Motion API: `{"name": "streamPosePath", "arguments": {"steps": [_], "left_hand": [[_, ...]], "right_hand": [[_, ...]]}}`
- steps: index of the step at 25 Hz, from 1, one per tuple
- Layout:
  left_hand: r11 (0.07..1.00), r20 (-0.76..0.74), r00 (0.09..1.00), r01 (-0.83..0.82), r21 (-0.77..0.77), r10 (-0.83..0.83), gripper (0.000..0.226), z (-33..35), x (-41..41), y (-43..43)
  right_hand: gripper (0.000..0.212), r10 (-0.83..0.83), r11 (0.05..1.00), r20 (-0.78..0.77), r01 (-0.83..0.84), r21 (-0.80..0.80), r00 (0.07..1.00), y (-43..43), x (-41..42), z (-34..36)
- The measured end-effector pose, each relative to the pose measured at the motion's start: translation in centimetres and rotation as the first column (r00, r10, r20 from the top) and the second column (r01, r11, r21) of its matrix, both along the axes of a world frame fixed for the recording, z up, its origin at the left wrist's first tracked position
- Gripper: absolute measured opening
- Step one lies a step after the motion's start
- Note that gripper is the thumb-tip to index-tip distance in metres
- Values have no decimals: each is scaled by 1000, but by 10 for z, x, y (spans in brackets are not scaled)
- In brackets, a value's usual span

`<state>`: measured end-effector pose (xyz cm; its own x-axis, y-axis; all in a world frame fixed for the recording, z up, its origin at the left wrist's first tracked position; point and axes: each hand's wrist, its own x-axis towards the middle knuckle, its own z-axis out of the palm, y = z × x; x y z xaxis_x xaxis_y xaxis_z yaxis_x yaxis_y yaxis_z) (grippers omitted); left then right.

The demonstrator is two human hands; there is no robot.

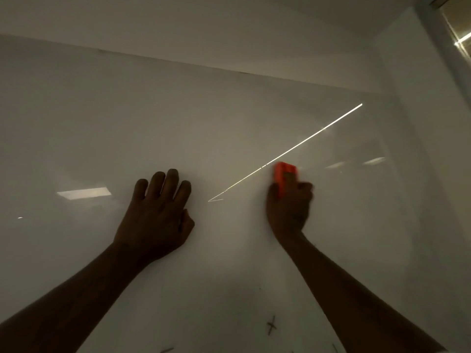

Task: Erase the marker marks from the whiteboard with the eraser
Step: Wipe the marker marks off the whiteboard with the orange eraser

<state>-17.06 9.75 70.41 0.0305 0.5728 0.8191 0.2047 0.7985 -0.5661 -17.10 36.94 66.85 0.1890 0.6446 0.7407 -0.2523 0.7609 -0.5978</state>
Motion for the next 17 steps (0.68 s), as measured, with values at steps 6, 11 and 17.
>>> {"name": "streamPosePath", "arguments": {"steps": [6,11,17], "left_hand": [[999,-43,998,38,11,-38,56,-2,-3,-3],[999,-54,998,43,21,-41,55,-3,-3,0],[999,-23,999,34,11,-34,59,-1,-1,-4]], "right_hand": [[52,-165,821,22,125,557,986,67,1,26],[53,27,997,112,-18,-76,993,90,3,36],[38,-26,700,143,-84,709,989,-39,21,-110]]}}
